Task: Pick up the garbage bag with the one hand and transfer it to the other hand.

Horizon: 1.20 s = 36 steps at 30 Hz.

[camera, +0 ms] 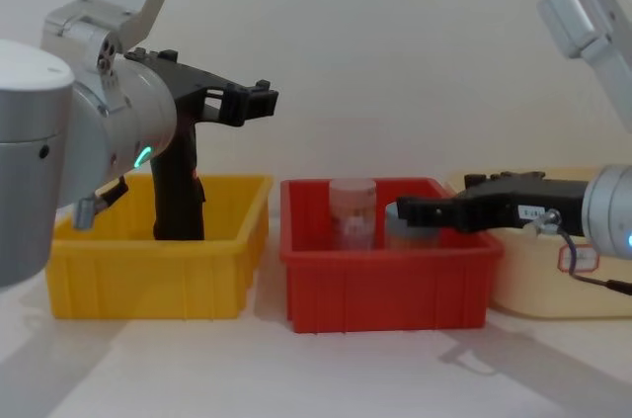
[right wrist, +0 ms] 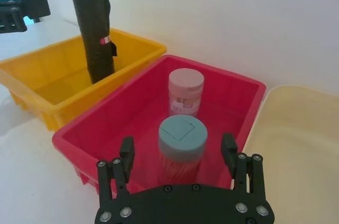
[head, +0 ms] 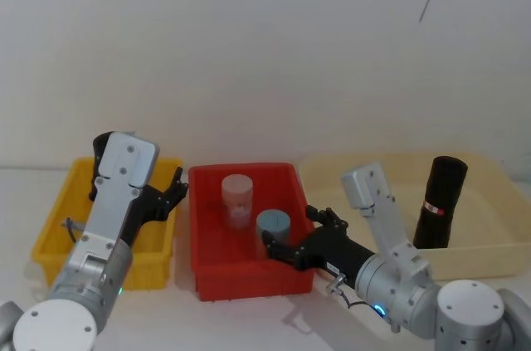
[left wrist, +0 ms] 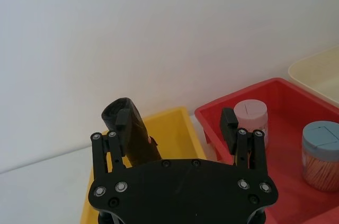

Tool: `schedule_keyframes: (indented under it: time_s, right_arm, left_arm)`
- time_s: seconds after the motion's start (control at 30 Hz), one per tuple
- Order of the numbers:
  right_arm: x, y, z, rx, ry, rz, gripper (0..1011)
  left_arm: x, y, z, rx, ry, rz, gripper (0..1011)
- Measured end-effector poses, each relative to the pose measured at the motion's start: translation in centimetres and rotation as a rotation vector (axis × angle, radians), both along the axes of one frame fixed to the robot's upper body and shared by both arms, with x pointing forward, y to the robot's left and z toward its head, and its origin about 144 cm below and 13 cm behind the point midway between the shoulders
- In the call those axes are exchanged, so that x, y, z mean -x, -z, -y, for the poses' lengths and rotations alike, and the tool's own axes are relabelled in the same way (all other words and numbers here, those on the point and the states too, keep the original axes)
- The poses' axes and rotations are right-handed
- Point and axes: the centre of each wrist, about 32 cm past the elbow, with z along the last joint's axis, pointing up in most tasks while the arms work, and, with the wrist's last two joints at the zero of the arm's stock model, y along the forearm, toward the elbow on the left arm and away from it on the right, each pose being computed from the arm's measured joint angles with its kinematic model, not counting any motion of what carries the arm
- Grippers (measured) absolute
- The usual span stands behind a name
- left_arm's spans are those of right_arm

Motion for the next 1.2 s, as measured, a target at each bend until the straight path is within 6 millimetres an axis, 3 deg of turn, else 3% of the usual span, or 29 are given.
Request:
schedule_keyframes:
  time_s: [1.2]
  right_arm:
    - [-3.0,0.7,-0.9,0.018,-0.021,-0.043,1000]
  left_arm:
    - [0.0,0.0,0.0,-0.003,-0.007,0.0,1001]
